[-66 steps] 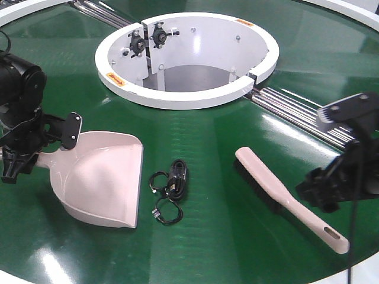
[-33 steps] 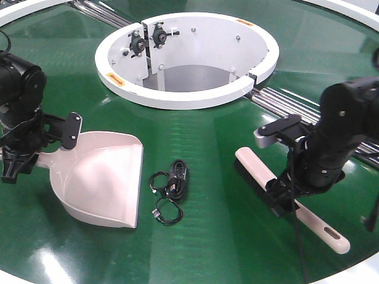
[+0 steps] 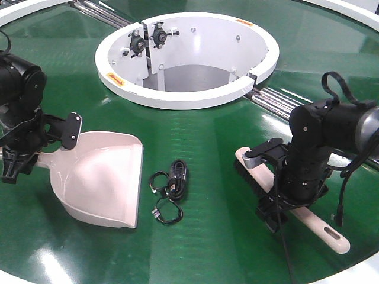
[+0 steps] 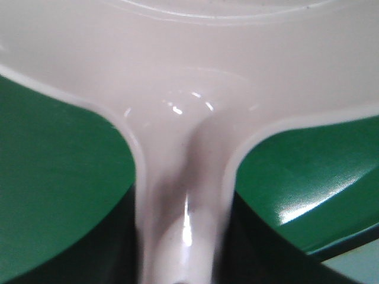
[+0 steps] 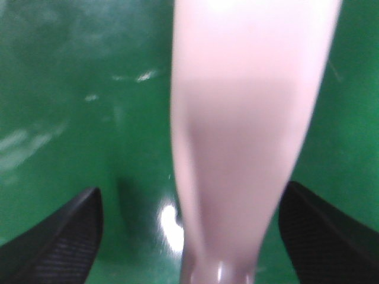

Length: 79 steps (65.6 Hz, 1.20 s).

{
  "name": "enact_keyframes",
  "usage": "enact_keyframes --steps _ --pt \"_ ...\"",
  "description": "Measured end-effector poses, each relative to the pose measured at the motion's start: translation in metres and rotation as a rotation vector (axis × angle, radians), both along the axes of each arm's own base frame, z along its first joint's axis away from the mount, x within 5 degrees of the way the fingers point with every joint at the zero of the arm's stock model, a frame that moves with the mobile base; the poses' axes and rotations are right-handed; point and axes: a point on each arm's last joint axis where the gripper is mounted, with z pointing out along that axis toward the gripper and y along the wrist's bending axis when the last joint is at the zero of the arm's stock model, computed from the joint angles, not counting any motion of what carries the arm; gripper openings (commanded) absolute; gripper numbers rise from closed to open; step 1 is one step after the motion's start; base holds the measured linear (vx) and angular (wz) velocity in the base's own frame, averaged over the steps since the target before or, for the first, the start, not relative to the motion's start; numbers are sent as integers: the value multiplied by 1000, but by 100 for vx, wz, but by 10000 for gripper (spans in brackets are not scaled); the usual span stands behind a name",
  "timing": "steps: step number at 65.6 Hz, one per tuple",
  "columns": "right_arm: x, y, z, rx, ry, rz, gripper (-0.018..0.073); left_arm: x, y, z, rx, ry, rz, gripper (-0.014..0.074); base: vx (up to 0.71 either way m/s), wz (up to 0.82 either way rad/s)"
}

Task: Clean and inspect green conveyor with broom and dustpan
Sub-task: 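Reach the right gripper down and grasp the pink brush handle, then drag the brush with the right gripper toward the black cables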

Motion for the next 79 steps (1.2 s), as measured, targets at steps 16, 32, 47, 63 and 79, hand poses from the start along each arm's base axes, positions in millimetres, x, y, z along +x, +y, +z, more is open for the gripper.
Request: enact_keyframes --steps 16,32,47,63,79 --pt "2 1 -4 0 -3 -5 187 0 0 0 0 0 0 -7 0 0" --pt "3 2 -7 16 0 -44 -10 0 0 0 0 0 0 -7 0 0" --pt "4 10 6 90 -17 -223 -4 0 0 0 0 0 0 -7 0 0" --pt "-5 38 23 81 -19 -321 -4 0 0 0 1 0 0 -7 0 0" --pt "-15 85 22 42 26 -359 -4 0 0 0 1 0 0 -7 0 0"
